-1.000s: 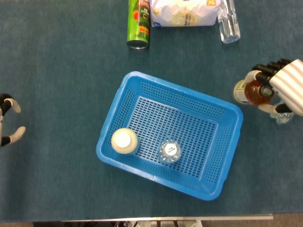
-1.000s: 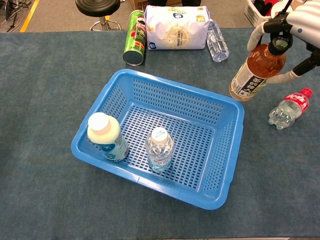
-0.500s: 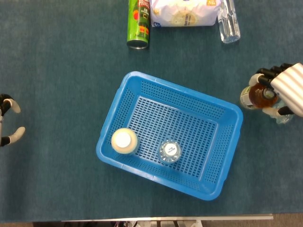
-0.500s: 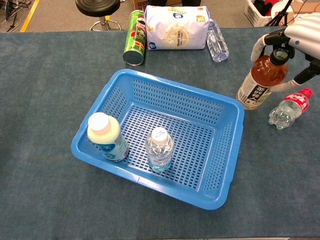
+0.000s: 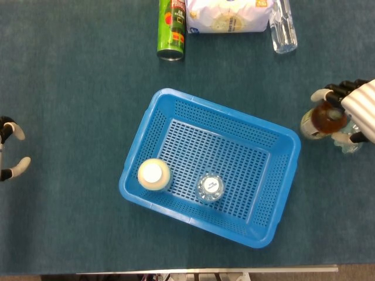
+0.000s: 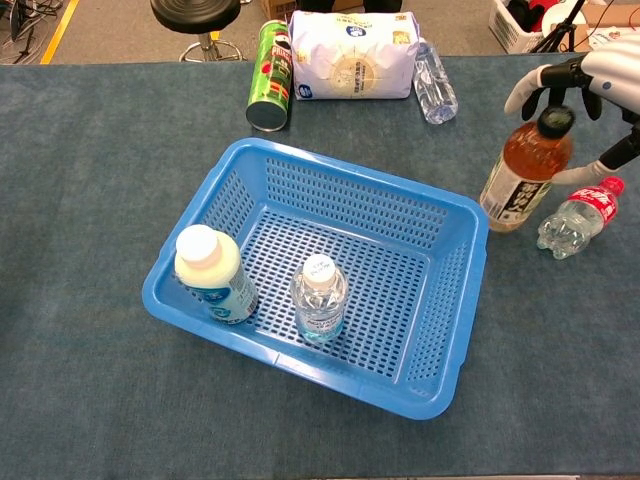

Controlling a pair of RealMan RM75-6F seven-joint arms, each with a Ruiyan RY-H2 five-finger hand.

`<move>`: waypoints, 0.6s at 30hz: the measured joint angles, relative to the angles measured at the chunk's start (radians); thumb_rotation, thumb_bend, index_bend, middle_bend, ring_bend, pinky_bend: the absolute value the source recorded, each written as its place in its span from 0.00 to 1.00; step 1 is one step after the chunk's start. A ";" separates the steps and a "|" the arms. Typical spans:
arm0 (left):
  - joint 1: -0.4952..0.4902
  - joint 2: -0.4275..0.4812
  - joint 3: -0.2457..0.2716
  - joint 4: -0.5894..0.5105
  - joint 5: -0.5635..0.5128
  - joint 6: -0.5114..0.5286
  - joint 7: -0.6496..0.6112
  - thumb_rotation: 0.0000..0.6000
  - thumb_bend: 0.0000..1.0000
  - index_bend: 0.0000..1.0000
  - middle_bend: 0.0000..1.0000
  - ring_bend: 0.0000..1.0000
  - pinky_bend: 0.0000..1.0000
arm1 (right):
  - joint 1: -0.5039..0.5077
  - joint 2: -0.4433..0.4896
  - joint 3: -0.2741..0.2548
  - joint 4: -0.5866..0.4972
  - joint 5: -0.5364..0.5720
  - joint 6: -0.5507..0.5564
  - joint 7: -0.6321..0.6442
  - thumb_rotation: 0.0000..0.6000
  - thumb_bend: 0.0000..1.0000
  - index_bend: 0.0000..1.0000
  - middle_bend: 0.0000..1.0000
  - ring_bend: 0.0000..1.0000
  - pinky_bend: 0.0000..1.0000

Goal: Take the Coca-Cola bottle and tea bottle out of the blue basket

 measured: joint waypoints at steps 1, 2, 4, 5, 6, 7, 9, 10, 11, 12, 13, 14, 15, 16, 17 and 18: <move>0.000 0.000 0.000 0.000 0.000 0.000 0.000 1.00 0.14 0.47 0.38 0.39 0.57 | -0.001 0.001 0.001 0.000 -0.001 0.002 0.002 1.00 0.00 0.28 0.36 0.37 0.57; -0.001 -0.001 0.000 -0.001 0.000 0.000 0.000 1.00 0.14 0.48 0.38 0.39 0.57 | -0.003 0.001 0.001 0.000 -0.003 0.004 0.006 1.00 0.00 0.27 0.34 0.36 0.57; -0.001 -0.001 0.000 0.000 0.000 -0.001 0.000 1.00 0.14 0.48 0.38 0.39 0.57 | -0.006 0.002 0.002 0.001 -0.007 0.008 0.012 1.00 0.00 0.24 0.31 0.35 0.57; -0.002 -0.001 0.000 0.000 0.000 -0.001 0.001 1.00 0.14 0.48 0.38 0.39 0.57 | -0.008 0.003 0.002 0.002 -0.010 0.011 0.016 1.00 0.00 0.23 0.30 0.34 0.57; -0.002 -0.001 0.000 0.000 0.000 -0.001 0.001 1.00 0.14 0.47 0.38 0.39 0.57 | -0.009 0.003 0.003 0.003 -0.011 0.014 0.019 1.00 0.00 0.22 0.29 0.33 0.57; -0.002 -0.001 -0.001 -0.001 0.000 -0.001 0.001 1.00 0.14 0.47 0.38 0.39 0.57 | -0.010 0.003 0.004 0.003 -0.013 0.017 0.021 1.00 0.00 0.22 0.29 0.33 0.57; -0.002 0.000 -0.001 -0.001 0.000 0.000 0.001 1.00 0.14 0.48 0.38 0.39 0.57 | -0.014 0.003 0.006 0.005 -0.020 0.028 0.028 1.00 0.00 0.22 0.29 0.33 0.57; -0.003 0.000 -0.001 -0.002 0.001 -0.001 0.001 1.00 0.14 0.48 0.38 0.39 0.57 | -0.016 0.004 0.007 0.006 -0.024 0.034 0.031 1.00 0.00 0.22 0.28 0.33 0.57; -0.003 0.000 -0.002 -0.002 0.001 0.000 0.001 1.00 0.14 0.48 0.38 0.39 0.57 | -0.018 0.004 0.008 0.006 -0.028 0.044 0.034 1.00 0.00 0.22 0.28 0.33 0.57; -0.004 0.001 -0.002 -0.003 0.002 0.000 0.001 1.00 0.14 0.48 0.38 0.39 0.57 | -0.021 0.005 0.010 0.006 -0.031 0.052 0.036 1.00 0.00 0.22 0.28 0.33 0.57; -0.004 0.001 -0.003 -0.003 0.002 0.000 0.002 1.00 0.14 0.48 0.38 0.39 0.57 | -0.024 0.006 0.012 0.006 -0.034 0.062 0.038 1.00 0.00 0.22 0.28 0.33 0.57; -0.005 0.002 -0.004 -0.004 0.002 0.001 0.002 1.00 0.14 0.48 0.38 0.39 0.57 | -0.029 0.007 0.014 0.005 -0.038 0.075 0.040 1.00 0.00 0.22 0.29 0.33 0.57; -0.005 0.002 -0.005 -0.005 0.003 0.002 0.002 1.00 0.14 0.48 0.38 0.39 0.57 | -0.033 0.008 0.016 0.004 -0.040 0.087 0.040 1.00 0.00 0.22 0.29 0.33 0.57; -0.005 0.003 -0.006 -0.005 0.004 0.005 0.001 1.00 0.14 0.48 0.38 0.39 0.57 | -0.039 0.009 0.018 0.003 -0.041 0.099 0.038 1.00 0.00 0.22 0.29 0.33 0.57; -0.005 0.003 -0.008 -0.006 0.005 0.009 0.000 1.00 0.14 0.48 0.38 0.39 0.57 | -0.047 0.009 0.022 0.002 -0.042 0.117 0.031 1.00 0.00 0.22 0.30 0.33 0.57; -0.005 0.003 -0.010 -0.006 0.006 0.012 0.000 1.00 0.14 0.48 0.38 0.39 0.57 | -0.055 0.009 0.024 0.002 -0.042 0.132 0.022 1.00 0.00 0.22 0.31 0.33 0.57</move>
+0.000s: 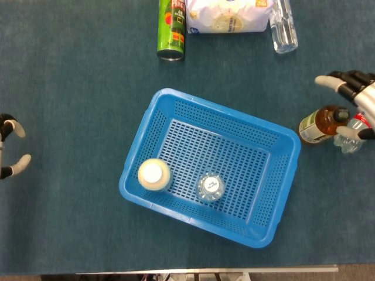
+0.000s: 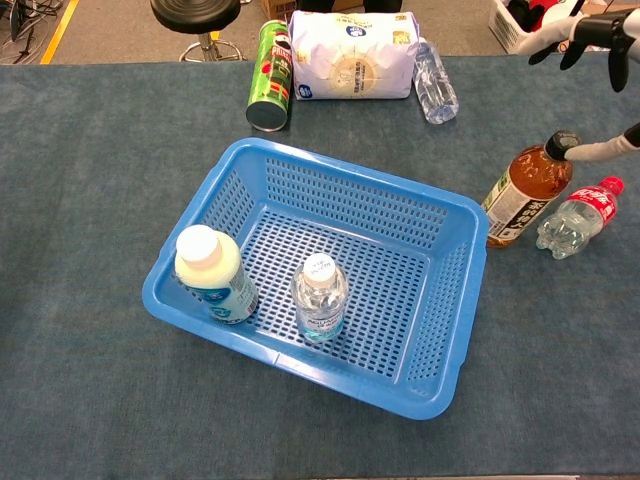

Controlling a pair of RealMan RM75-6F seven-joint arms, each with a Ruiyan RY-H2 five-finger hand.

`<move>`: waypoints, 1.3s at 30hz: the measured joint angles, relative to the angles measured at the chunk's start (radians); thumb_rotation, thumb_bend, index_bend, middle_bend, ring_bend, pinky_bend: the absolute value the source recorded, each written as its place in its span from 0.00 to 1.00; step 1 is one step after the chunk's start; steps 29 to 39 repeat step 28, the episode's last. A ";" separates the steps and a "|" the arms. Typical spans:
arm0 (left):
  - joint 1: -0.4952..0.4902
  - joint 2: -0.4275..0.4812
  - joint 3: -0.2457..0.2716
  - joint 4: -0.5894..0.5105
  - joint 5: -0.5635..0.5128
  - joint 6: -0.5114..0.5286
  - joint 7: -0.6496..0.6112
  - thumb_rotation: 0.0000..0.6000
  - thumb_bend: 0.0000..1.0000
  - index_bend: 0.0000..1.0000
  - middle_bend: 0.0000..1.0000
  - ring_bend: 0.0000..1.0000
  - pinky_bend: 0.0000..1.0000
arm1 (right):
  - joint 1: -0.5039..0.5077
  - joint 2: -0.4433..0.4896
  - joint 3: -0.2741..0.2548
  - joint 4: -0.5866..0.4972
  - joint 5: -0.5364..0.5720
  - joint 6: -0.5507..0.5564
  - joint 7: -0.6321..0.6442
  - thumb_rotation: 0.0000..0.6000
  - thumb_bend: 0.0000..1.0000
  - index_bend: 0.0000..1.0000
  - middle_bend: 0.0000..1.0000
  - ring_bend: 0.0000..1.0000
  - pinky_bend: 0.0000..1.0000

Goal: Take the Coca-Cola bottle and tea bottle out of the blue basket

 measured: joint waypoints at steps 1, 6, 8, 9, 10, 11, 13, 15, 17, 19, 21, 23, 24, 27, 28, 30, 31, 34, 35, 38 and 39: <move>0.000 0.000 -0.002 0.000 0.001 0.004 0.000 1.00 0.14 0.48 0.38 0.39 0.57 | -0.008 -0.001 0.002 0.000 0.000 0.015 -0.013 1.00 0.00 0.22 0.32 0.33 0.57; 0.002 -0.001 -0.017 -0.006 0.010 0.034 -0.018 1.00 0.14 0.49 0.40 0.40 0.57 | -0.080 -0.004 0.007 -0.008 0.015 0.105 -0.128 1.00 0.00 0.26 0.36 0.33 0.57; 0.002 0.001 -0.024 -0.009 0.013 0.042 -0.032 1.00 0.14 0.49 0.40 0.40 0.57 | -0.121 -0.001 0.003 -0.015 0.028 0.140 -0.177 1.00 0.00 0.26 0.36 0.33 0.57; 0.001 0.002 -0.025 -0.009 0.016 0.043 -0.034 1.00 0.14 0.49 0.40 0.40 0.57 | -0.139 0.001 0.001 -0.017 0.035 0.156 -0.196 1.00 0.00 0.26 0.36 0.33 0.57; 0.001 0.003 -0.025 -0.008 0.016 0.043 -0.035 1.00 0.14 0.49 0.40 0.40 0.57 | -0.156 0.002 -0.001 -0.020 0.042 0.172 -0.214 1.00 0.00 0.26 0.37 0.33 0.57; 0.000 0.003 -0.025 -0.007 0.016 0.040 -0.036 1.00 0.14 0.49 0.40 0.40 0.57 | -0.179 0.002 -0.005 -0.022 0.050 0.194 -0.234 1.00 0.00 0.27 0.37 0.33 0.57; -0.002 0.002 -0.023 -0.004 0.017 0.036 -0.037 1.00 0.14 0.49 0.40 0.40 0.57 | -0.209 0.001 -0.009 -0.024 0.061 0.225 -0.256 1.00 0.00 0.27 0.37 0.33 0.57; -0.003 0.001 -0.023 0.000 0.016 0.032 -0.039 1.00 0.14 0.49 0.40 0.40 0.57 | -0.240 -0.003 -0.012 -0.024 0.067 0.260 -0.276 1.00 0.00 0.28 0.37 0.33 0.57; -0.005 0.000 -0.024 0.002 0.014 0.031 -0.042 1.00 0.14 0.49 0.40 0.40 0.57 | -0.265 -0.009 -0.013 -0.021 0.068 0.296 -0.296 1.00 0.00 0.29 0.38 0.33 0.57; -0.005 0.000 -0.024 0.005 0.012 0.031 -0.046 1.00 0.14 0.49 0.40 0.40 0.57 | -0.287 -0.016 -0.013 -0.018 0.067 0.329 -0.315 1.00 0.00 0.30 0.38 0.33 0.57; -0.004 0.001 -0.026 0.006 0.007 0.031 -0.053 1.00 0.14 0.49 0.40 0.40 0.57 | -0.315 -0.027 -0.012 -0.016 0.065 0.366 -0.334 1.00 0.00 0.31 0.39 0.34 0.57; -0.003 0.004 -0.029 0.006 0.002 0.031 -0.057 1.00 0.14 0.49 0.40 0.40 0.57 | -0.342 -0.036 -0.011 -0.016 0.067 0.392 -0.342 1.00 0.00 0.31 0.39 0.34 0.57; -0.004 0.005 -0.030 0.006 0.001 0.031 -0.058 1.00 0.14 0.49 0.40 0.40 0.57 | -0.350 -0.039 -0.009 -0.016 0.070 0.397 -0.343 1.00 0.00 0.31 0.39 0.34 0.57; -0.005 0.005 -0.032 0.006 -0.003 0.028 -0.061 1.00 0.14 0.49 0.40 0.40 0.57 | -0.360 -0.043 -0.001 -0.016 0.081 0.398 -0.336 1.00 0.00 0.31 0.39 0.34 0.57; -0.005 0.005 -0.031 0.007 -0.002 0.028 -0.060 1.00 0.14 0.49 0.40 0.40 0.57 | -0.360 -0.044 0.001 -0.015 0.082 0.394 -0.332 1.00 0.00 0.31 0.39 0.34 0.57; -0.005 0.005 -0.031 0.007 -0.002 0.028 -0.060 1.00 0.14 0.49 0.40 0.40 0.57 | -0.360 -0.044 0.001 -0.015 0.082 0.394 -0.332 1.00 0.00 0.31 0.39 0.34 0.57; -0.005 0.005 -0.031 0.007 -0.002 0.028 -0.060 1.00 0.14 0.49 0.40 0.40 0.57 | -0.360 -0.044 0.001 -0.015 0.082 0.394 -0.332 1.00 0.00 0.31 0.39 0.34 0.57; -0.005 0.005 -0.031 0.007 -0.002 0.028 -0.060 1.00 0.14 0.49 0.40 0.40 0.57 | -0.360 -0.044 0.001 -0.015 0.082 0.394 -0.332 1.00 0.00 0.31 0.39 0.34 0.57; -0.005 0.005 -0.031 0.007 -0.002 0.028 -0.060 1.00 0.14 0.49 0.40 0.40 0.57 | -0.360 -0.044 0.001 -0.015 0.082 0.394 -0.332 1.00 0.00 0.31 0.39 0.34 0.57; -0.005 0.005 -0.031 0.007 -0.002 0.028 -0.060 1.00 0.14 0.49 0.40 0.40 0.57 | -0.360 -0.044 0.001 -0.015 0.082 0.394 -0.332 1.00 0.00 0.31 0.39 0.34 0.57; -0.005 0.005 -0.031 0.007 -0.002 0.028 -0.060 1.00 0.14 0.49 0.40 0.40 0.57 | -0.360 -0.044 0.001 -0.015 0.082 0.394 -0.332 1.00 0.00 0.31 0.39 0.34 0.57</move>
